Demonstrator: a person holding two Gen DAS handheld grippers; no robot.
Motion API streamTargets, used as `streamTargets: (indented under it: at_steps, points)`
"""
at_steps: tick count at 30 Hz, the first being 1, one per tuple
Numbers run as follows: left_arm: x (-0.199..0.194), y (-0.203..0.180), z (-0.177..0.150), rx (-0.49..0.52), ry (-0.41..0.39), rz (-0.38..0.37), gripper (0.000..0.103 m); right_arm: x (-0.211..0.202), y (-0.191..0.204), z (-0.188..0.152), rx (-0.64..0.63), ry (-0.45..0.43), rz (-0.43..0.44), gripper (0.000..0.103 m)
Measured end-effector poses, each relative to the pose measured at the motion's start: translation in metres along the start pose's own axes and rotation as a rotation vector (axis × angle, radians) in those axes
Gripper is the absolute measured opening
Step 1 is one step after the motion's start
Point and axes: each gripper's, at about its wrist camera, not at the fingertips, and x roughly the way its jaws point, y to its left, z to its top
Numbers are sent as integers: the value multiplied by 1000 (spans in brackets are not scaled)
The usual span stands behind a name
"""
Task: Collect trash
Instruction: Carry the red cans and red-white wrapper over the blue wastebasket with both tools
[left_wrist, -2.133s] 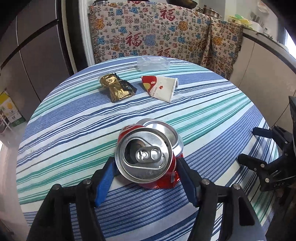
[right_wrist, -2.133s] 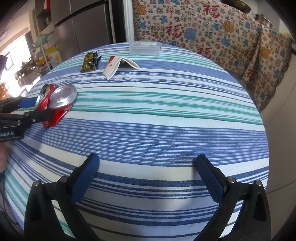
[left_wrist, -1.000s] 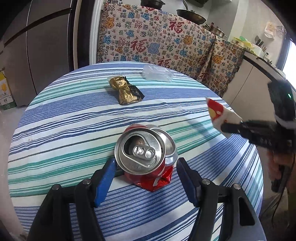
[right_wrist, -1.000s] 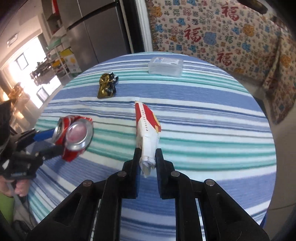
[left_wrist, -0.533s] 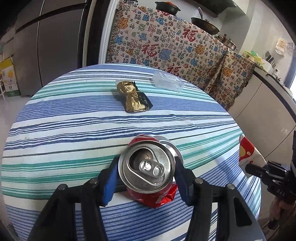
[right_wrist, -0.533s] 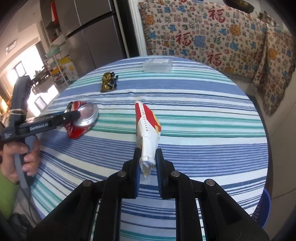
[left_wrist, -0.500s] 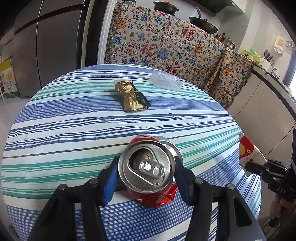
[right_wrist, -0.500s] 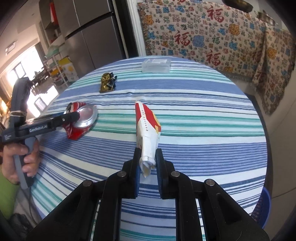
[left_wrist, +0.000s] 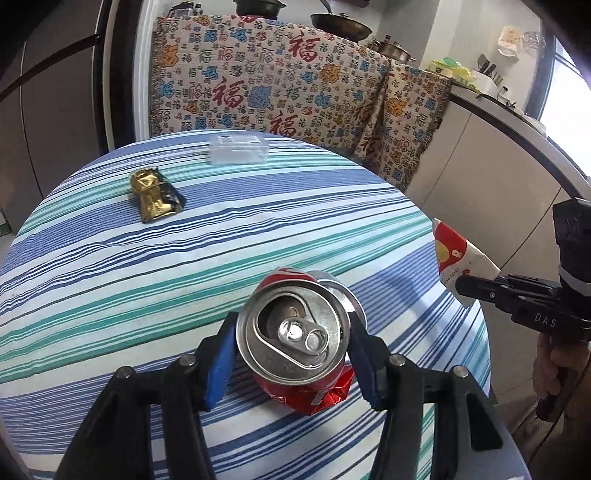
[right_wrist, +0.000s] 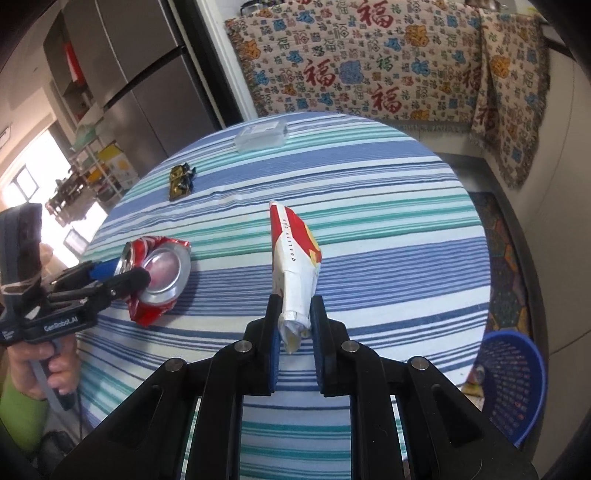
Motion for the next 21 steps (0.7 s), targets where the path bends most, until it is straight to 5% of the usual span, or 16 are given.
streamTargets:
  at_steps: [11,21]
  points:
    - [12,-87,6,92,26,-96,57,-58,-78,-26,129,-28,-110,14]
    - [36,-206,20,213,53,-243,57,-97,-181,-62,300,17,-259,15]
